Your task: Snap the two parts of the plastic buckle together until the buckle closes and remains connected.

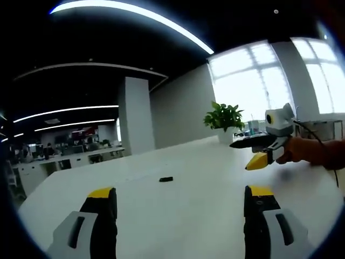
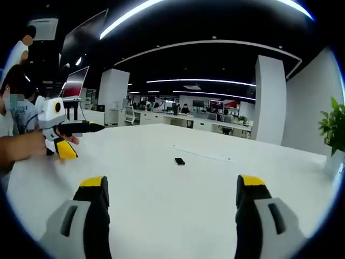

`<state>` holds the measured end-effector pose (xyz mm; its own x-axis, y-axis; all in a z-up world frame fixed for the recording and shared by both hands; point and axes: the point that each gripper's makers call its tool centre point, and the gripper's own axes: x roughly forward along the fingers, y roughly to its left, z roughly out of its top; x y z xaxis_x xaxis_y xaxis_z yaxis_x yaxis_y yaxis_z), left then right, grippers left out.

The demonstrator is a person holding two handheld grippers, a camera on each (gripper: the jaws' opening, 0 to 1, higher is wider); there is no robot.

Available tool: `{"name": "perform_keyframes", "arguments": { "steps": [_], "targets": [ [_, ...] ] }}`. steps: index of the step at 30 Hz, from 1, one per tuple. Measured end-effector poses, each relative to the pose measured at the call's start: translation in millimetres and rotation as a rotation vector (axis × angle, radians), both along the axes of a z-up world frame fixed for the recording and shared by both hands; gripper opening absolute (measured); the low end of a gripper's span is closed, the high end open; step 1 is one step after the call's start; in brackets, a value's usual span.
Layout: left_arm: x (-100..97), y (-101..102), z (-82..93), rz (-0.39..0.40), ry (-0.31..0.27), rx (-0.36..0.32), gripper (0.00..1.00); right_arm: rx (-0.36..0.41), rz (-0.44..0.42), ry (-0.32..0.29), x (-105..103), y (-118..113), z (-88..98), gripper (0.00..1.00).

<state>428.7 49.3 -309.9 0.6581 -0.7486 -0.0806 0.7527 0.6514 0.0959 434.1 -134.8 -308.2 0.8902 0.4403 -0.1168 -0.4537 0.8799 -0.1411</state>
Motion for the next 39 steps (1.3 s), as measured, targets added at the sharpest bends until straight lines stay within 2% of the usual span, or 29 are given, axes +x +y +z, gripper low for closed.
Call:
{"name": "perform_keyframes", "arguments": {
  "steps": [2, 4, 5, 7, 11, 14, 16, 21, 24, 27, 29, 30, 34, 39],
  "targets": [
    [-2.0, -1, -1.9, 0.005, -0.032, 0.043, 1.00, 0.011, 0.003, 0.001, -1, 1, -0.1, 0.98],
    [-5.1, -5, 0.8, -0.010, -0.030, 0.023, 1.00, 0.011, 0.010, 0.004, -2, 4, -1.1, 0.99],
    [-8.0, -9, 7.0, -0.023, -0.029, -0.024, 1.00, 0.010, 0.013, 0.005, -4, 6, -1.9, 0.99],
    [-9.4, -8, 11.3, -0.024, -0.031, -0.053, 1.00, -0.003, 0.015, 0.003, -6, 9, -2.9, 0.99],
    [-5.8, -5, 7.1, -0.005, -0.029, -0.041, 1.00, 0.009, 0.002, -0.009, -8, 3, 0.0, 1.00],
    [1.9, 0, 2.8, 0.006, -0.002, -0.050, 0.98, 0.024, -0.004, -0.007, -11, 0, -0.5, 1.00],
    [4.4, 2, 5.3, 0.013, -0.014, -0.059, 0.95, 0.027, -0.005, -0.007, -14, -1, -0.5, 1.00],
    [8.1, -1, 10.3, -0.010, 0.012, -0.078, 0.99, 0.037, -0.004, -0.018, -17, -2, 3.0, 1.00],
    [-3.0, -4, 18.8, -0.052, 0.045, -0.115, 0.99, 0.042, 0.002, -0.024, -18, 0, 5.2, 1.00],
    [-19.2, -4, 24.6, -0.056, 0.035, -0.131, 0.99, 0.031, 0.010, -0.029, -18, 4, 5.5, 1.00],
    [-26.3, 1, 31.9, -0.059, 0.040, -0.194, 0.99, 0.030, 0.014, -0.030, -18, 5, 5.8, 1.00],
    [-31.7, 5, 31.0, -0.057, 0.034, -0.197, 0.99, 0.031, 0.016, -0.030, -18, 5, 6.1, 1.00],
    [-25.0, 16, 26.3, -0.024, 0.048, -0.201, 0.99, 0.026, 0.017, -0.027, -17, 6, 4.7, 1.00],
    [-27.1, 16, 26.9, -0.022, 0.051, -0.209, 0.99, 0.029, 0.005, -0.033, -17, 3, 5.8, 1.00]
  ]
}}
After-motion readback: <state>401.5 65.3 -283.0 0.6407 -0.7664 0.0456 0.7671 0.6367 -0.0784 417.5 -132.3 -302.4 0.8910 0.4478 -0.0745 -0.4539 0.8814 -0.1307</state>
